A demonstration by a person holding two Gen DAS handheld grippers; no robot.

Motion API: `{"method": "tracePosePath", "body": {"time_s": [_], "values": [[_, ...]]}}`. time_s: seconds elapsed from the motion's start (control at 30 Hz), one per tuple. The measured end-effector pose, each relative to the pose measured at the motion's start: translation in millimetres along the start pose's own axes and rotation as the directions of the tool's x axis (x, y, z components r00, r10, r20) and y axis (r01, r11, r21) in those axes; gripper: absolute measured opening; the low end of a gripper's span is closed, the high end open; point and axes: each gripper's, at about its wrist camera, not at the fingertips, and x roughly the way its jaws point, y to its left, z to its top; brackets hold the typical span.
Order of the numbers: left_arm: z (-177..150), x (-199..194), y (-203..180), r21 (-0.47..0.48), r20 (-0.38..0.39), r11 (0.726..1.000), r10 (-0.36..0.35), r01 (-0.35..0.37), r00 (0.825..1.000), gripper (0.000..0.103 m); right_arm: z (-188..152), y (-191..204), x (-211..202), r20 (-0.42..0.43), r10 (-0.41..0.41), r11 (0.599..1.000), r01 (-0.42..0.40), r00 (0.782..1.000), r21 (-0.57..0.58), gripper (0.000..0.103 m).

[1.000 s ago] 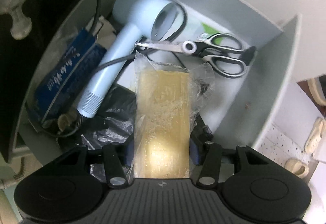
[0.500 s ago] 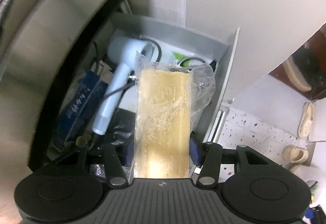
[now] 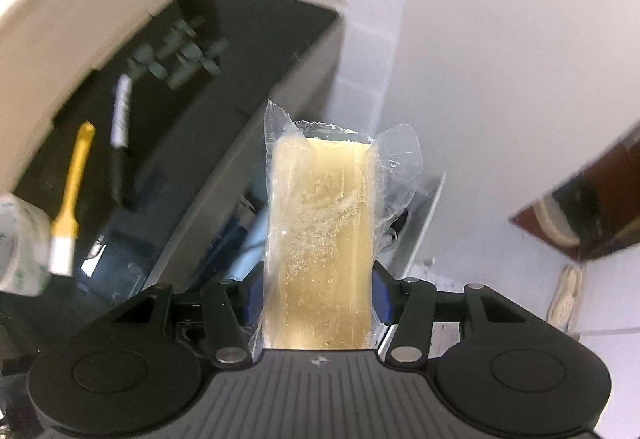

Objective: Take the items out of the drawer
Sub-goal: 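Carry the soap bar over the black countertop with the left gripper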

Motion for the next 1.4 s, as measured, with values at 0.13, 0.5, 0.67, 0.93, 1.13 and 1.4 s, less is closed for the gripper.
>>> {"method": "tracePosePath", "body": {"time_s": [0.13,0.5,0.67,0.93,1.13,1.4], "values": [[32,-5,22,-0.091,0.006,0.996,0.007,-0.006,1.000,0.051,4,2,-1,0.010,0.000,1.000,0.000,1.000,0.000,0.076],[110,40,85,-0.376,-0.055,0.923,0.069,-0.085,0.996,0.051,13,1,-2,0.029,0.005,1.000,-0.005,1.000,0.020,0.076],[118,58,88,-0.379,-0.082,0.916,0.110,-0.133,0.991,0.051,30,8,9,0.050,0.022,1.000,-0.022,0.998,-0.008,0.076],[127,69,100,-0.395,-0.100,0.903,0.142,-0.171,0.985,0.051,49,29,16,0.054,0.085,0.995,-0.082,0.995,-0.058,0.076],[134,72,101,-0.361,-0.091,0.917,0.148,-0.171,0.985,0.057,46,34,17,0.047,0.094,0.994,-0.091,0.994,-0.062,0.076],[137,64,108,-0.386,-0.051,0.914,0.115,-0.126,0.992,0.057,38,31,9,0.048,0.081,0.995,-0.079,0.996,-0.055,0.076]]}}
